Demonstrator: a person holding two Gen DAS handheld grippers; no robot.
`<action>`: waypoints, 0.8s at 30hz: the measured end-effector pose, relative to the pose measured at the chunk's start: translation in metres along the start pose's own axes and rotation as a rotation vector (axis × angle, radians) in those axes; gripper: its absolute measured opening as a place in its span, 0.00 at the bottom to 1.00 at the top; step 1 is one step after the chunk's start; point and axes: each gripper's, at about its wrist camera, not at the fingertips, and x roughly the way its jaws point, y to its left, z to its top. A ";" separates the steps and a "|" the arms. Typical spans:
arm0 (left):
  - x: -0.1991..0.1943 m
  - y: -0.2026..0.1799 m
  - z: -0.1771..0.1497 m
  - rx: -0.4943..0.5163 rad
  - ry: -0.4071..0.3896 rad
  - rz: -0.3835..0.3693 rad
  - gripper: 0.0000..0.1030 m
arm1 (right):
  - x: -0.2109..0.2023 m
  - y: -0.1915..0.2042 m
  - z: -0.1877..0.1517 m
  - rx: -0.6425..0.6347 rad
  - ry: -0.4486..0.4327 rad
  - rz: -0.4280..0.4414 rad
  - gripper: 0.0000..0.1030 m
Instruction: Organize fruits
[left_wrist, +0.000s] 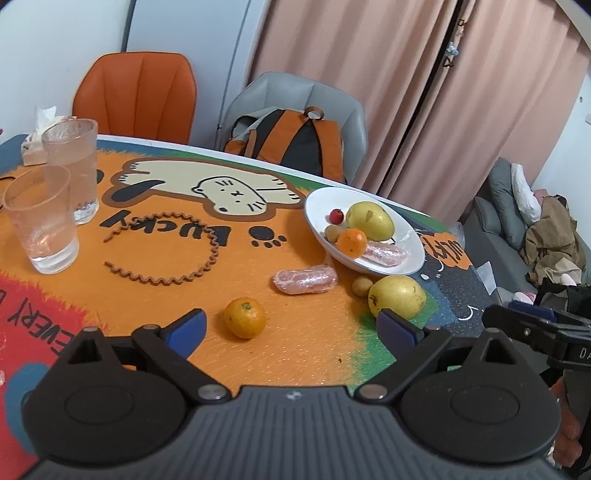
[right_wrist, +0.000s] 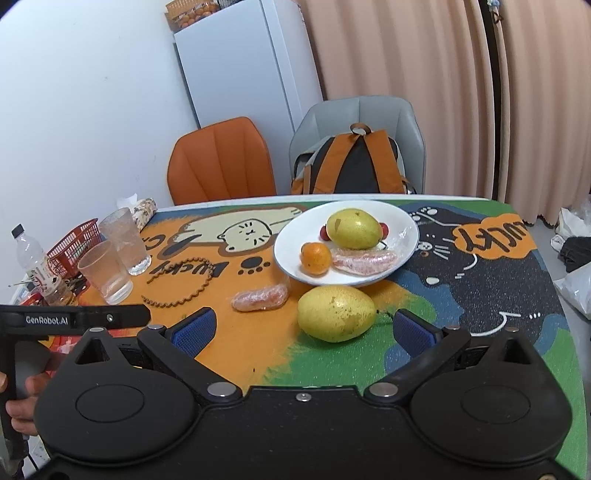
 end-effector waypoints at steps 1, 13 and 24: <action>-0.001 0.002 0.001 -0.003 -0.001 0.001 0.95 | -0.001 0.000 -0.001 -0.002 0.000 0.003 1.00; -0.006 0.020 -0.001 -0.051 -0.024 0.070 0.95 | -0.002 -0.013 -0.009 0.059 0.002 0.020 1.00; 0.012 0.027 -0.012 -0.068 -0.050 0.094 0.91 | 0.020 -0.012 -0.015 0.043 0.019 0.007 1.00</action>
